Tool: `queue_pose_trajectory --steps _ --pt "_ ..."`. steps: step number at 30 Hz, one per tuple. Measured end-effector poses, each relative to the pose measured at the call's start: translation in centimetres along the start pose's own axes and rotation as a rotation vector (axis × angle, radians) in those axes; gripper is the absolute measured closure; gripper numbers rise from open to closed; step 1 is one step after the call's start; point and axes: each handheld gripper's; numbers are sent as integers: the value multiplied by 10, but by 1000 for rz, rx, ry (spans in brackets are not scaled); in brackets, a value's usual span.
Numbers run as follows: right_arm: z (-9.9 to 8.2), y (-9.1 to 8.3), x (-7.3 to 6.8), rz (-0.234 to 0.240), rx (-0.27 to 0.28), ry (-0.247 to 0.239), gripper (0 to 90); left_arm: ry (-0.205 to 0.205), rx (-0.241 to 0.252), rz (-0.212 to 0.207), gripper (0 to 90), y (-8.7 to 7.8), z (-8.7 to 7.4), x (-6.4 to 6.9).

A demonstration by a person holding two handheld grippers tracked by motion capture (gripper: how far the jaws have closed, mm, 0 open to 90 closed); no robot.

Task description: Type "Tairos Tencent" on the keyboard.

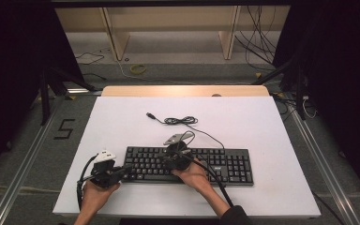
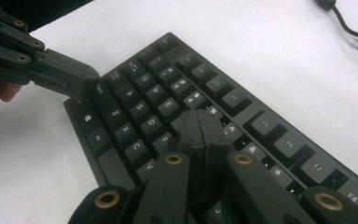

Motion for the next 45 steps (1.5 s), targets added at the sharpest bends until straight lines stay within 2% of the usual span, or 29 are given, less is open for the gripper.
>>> queue_pose_trajectory --steps 17,28,29,39,41,45 --pt "2 17 0 -16 -36 -2 900 -7 -33 7 893 4 0 -4" --pt "2 18 1 -19 -41 -1 900 -12 -48 9 894 6 0 -5" --pt "1 25 2 -20 -47 7 900 -12 -48 9 894 6 0 -5" --pt "1 25 2 -20 -50 7 900 -13 -51 8 894 6 0 -5" --pt "1 25 2 -19 -51 6 900 -5 -69 16 894 8 -1 -5" --pt "-1 28 1 -22 -57 4 900 -2 -68 15 896 9 0 -4"
Point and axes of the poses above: each handheld gripper's, and its own axes: y roughly forward along the jaws, z roughly out of its top, x roughly to its right, and after that the axes turned 2 degrees about -x, right-handed
